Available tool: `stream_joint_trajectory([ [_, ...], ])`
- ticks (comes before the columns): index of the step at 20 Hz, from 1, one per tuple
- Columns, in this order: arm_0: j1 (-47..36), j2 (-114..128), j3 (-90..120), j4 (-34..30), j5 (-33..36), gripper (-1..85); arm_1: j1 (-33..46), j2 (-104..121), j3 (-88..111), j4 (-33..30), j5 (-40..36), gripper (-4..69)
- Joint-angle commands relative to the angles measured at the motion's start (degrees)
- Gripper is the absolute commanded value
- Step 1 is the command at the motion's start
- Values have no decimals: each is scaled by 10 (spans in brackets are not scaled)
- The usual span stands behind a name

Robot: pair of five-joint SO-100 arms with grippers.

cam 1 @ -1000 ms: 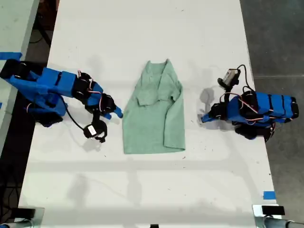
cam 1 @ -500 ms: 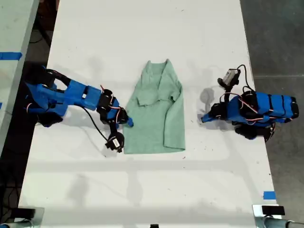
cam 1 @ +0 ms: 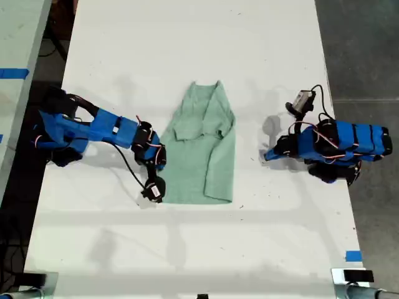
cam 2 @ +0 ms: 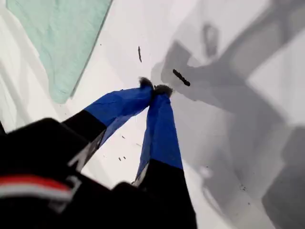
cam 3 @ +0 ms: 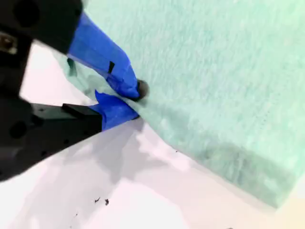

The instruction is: Fold t shirt

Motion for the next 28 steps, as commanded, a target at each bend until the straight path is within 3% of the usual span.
stream_joint_trajectory([
  [1,-5,14,-5,36,4,-1,-4,7,9,4,3,13],
  [10,-5,99,-163,134,97,-1,-4,7,9,4,3,13],
  [18,-39,-59,-391,109,172,-1,-4,7,9,5,3,13],
  [23,-48,-120,-413,30,201,6,-7,7,9,5,2,13],
  [24,-46,-127,-413,20,196,186,-7,7,9,5,3,13],
  [27,-40,-126,-414,8,207,375,-7,7,9,6,6,13],
  [28,-40,-120,-414,7,214,373,-7,7,9,6,6,13],
])
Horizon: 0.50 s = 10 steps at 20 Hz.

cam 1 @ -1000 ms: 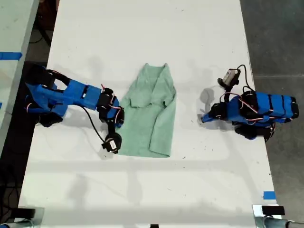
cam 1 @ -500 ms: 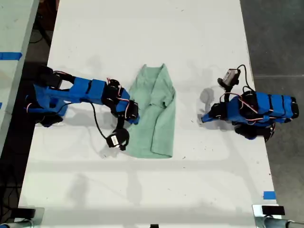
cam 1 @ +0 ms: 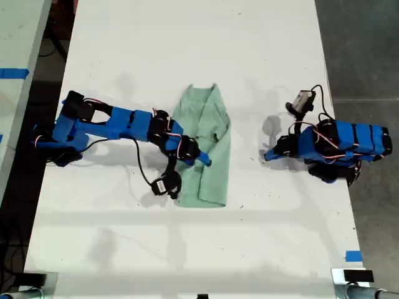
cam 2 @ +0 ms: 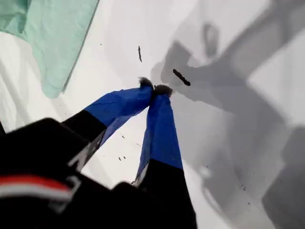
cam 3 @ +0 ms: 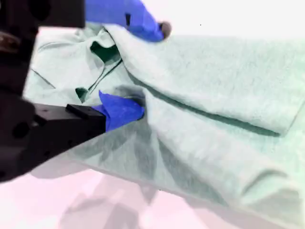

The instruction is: Fold t shirt

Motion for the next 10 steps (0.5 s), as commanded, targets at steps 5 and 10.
stream_joint_trajectory([
  [5,-27,48,-34,49,9,283,-5,7,9,6,6,13],
  [10,-57,198,3,142,64,0,-5,7,10,6,5,13],
])
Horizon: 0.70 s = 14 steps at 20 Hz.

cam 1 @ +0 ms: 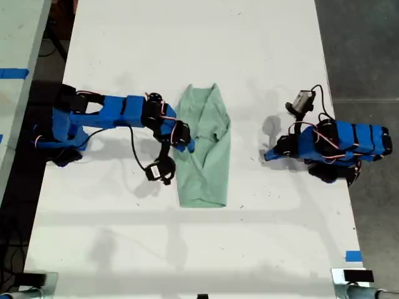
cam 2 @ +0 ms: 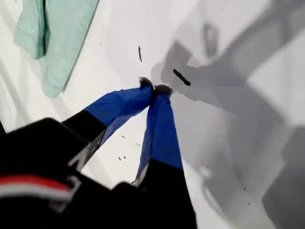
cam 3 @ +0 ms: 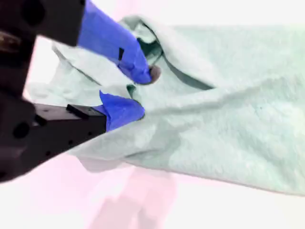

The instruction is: Fold t shirt

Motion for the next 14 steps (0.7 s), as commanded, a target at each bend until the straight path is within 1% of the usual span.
stream_joint_trajectory([
  [1,-11,151,23,22,30,0,-5,7,10,7,5,13],
  [3,-11,247,104,18,35,0,-5,7,10,7,5,13],
  [4,-14,304,171,-7,35,0,-8,7,10,7,4,13],
  [5,-21,373,272,-62,35,0,-9,7,10,7,4,13],
  [7,-33,515,519,-238,16,0,-9,7,10,6,5,13],
  [8,-40,560,618,-304,8,0,-9,7,10,6,6,13],
  [10,-53,601,767,-393,-6,0,-9,7,10,6,7,13],
  [11,-58,605,823,-426,-9,0,-8,7,10,6,7,13],
  [14,-63,654,933,-494,11,0,-8,7,10,6,8,13],
])
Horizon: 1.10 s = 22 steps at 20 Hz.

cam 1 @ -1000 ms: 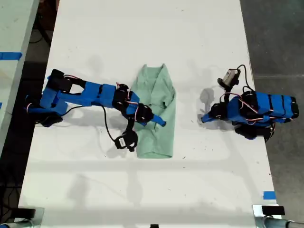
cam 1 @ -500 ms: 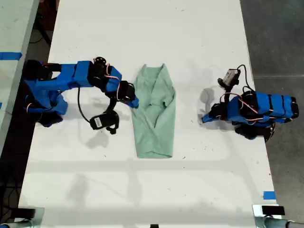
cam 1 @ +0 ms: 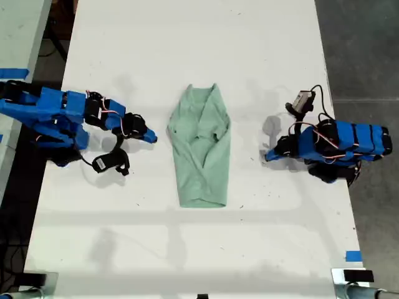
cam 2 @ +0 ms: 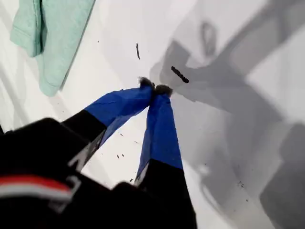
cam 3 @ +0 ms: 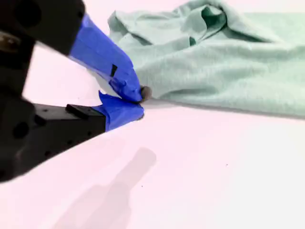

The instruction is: Fold t shirt

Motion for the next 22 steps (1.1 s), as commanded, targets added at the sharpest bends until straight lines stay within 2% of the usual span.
stream_joint_trajectory([
  [1,-13,117,90,-56,19,0,-6,7,10,0,7,13],
  [3,-27,329,209,-47,21,0,-4,7,10,0,7,13],
  [4,-29,451,259,-12,21,0,-4,7,10,0,8,13],
  [6,-31,707,333,116,10,0,-4,7,10,0,8,13],
  [7,-34,687,317,139,3,0,-3,7,11,0,9,13],
  [22,-37,697,323,147,-12,0,0,7,11,0,16,13],
])
